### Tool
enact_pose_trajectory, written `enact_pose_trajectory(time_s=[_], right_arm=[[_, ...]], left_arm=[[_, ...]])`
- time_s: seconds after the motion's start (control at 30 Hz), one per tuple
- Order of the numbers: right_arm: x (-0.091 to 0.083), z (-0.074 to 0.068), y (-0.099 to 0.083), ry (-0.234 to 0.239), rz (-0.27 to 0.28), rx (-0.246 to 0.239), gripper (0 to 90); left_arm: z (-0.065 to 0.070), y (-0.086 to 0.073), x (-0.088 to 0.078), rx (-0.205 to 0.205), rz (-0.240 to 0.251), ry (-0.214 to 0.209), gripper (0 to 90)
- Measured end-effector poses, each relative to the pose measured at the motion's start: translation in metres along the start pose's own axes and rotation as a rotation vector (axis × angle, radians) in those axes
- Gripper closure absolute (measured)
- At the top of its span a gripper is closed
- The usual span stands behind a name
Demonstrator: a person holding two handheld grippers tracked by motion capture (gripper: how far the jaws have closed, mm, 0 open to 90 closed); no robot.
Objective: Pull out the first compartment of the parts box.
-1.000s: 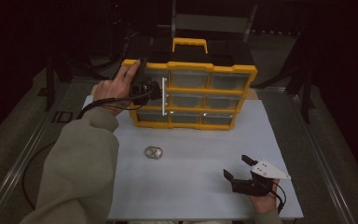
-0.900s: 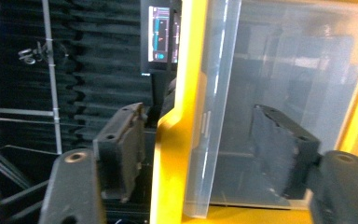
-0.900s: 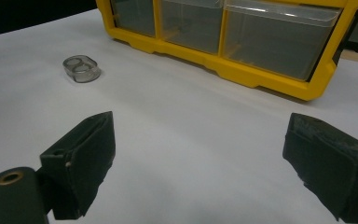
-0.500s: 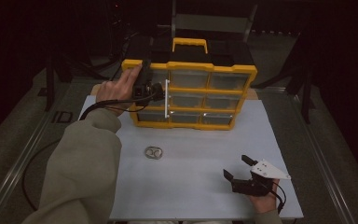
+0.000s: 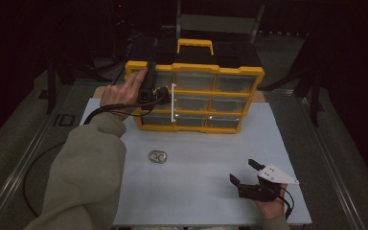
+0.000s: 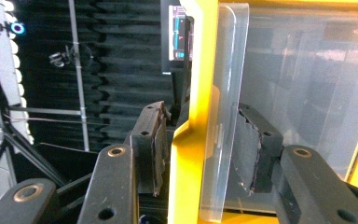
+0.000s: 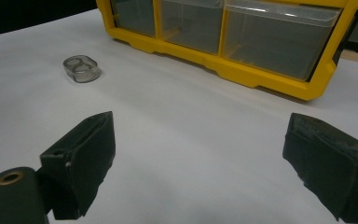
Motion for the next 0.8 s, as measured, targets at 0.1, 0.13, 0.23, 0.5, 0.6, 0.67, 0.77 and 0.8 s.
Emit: enact_pose_trajectory(time_s=[0.1,0.13,0.23,0.5,0.6,0.67,0.77,0.8], right_arm=[[0.0,0.0,0.0,0.0,0.0,0.003,9.7],[0.0,0.0,0.0,0.0,0.001,0.005,9.7],[-0.001,0.001,0.0,-0.001,0.001,0.005,9.7],[0.0,0.001,0.0,-0.002,0.0,-0.001,9.7],[0.0,0.0,0.0,-0.001,-0.001,-0.003,9.6],[0.0,0.001,-0.001,-0.003,0.0,-0.002,9.6],[0.0,0.001,0.0,-0.003,0.0,-0.002,9.6],[0.0,0.001,0.0,-0.003,0.0,-0.002,9.7]], left_arm=[[-0.001,0.0,-0.002,0.011,0.001,0.024,55.8],[-0.001,0.0,-0.003,0.013,-0.002,0.031,55.8],[0.0,0.0,-0.006,0.01,-0.006,0.04,56.2],[-0.001,0.0,-0.018,0.003,0.02,0.043,57.4],[-0.001,0.0,-0.021,0.013,0.022,0.042,57.9],[0.0,-0.001,-0.022,0.009,0.019,0.033,59.4],[0.0,-0.002,-0.022,0.015,0.006,0.015,61.3],[0.0,-0.003,-0.022,0.019,-0.007,0.008,61.9]])
Point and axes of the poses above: each handheld gripper's, and its own axes: x roughly forward along the jaws, y roughly out of its top, z roughly to its right, the point moved 9 cm from there along x, roughly forward along the jaws, and after that the axes turned 10 degrees about -x, right-handed, at the moved point
